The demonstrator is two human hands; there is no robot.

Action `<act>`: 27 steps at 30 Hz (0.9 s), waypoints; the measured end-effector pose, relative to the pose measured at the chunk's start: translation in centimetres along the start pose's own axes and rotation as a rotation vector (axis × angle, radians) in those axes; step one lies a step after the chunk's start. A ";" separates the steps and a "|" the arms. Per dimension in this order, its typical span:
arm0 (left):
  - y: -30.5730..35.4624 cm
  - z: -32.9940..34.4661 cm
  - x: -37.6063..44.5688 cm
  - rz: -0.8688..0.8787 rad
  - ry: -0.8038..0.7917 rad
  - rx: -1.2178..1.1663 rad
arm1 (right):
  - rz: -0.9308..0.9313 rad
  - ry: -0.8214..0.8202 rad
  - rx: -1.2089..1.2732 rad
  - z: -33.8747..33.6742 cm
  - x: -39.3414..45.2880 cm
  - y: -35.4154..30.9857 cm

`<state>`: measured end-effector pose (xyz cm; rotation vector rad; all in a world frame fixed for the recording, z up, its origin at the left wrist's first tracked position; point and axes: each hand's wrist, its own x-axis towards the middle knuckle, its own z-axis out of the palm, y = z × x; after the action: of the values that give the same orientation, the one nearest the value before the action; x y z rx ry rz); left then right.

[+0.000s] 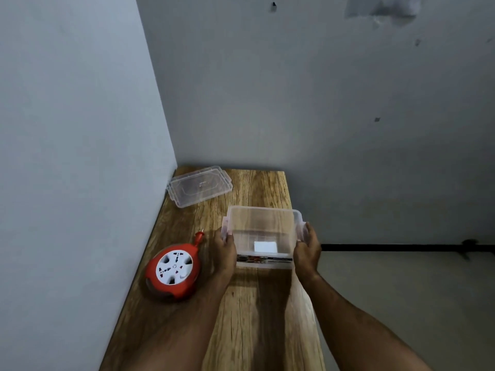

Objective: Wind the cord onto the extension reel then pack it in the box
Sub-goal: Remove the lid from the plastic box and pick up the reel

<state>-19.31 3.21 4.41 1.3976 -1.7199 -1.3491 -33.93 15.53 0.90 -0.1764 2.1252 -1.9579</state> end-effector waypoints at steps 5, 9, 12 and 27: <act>-1.2 -0.2 -1.5 -0.021 -0.004 0.000 | 0.000 -0.002 -0.047 -1.1 -1.6 1.0; -1.5 -0.4 -1.9 -0.054 -0.032 -0.036 | -0.025 -0.030 -0.124 -1.6 -2.0 1.0; -1.6 -0.6 -1.8 -0.017 -0.018 -0.044 | -0.071 -0.010 -0.207 -1.8 -1.9 0.4; -2.5 -7.9 1.7 0.027 0.238 -0.222 | -0.323 -0.098 -0.248 6.5 -6.2 -3.7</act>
<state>-12.02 -1.06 4.57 1.3433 -1.3860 -1.2593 -26.54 10.45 4.76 -0.6846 2.3871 -1.7878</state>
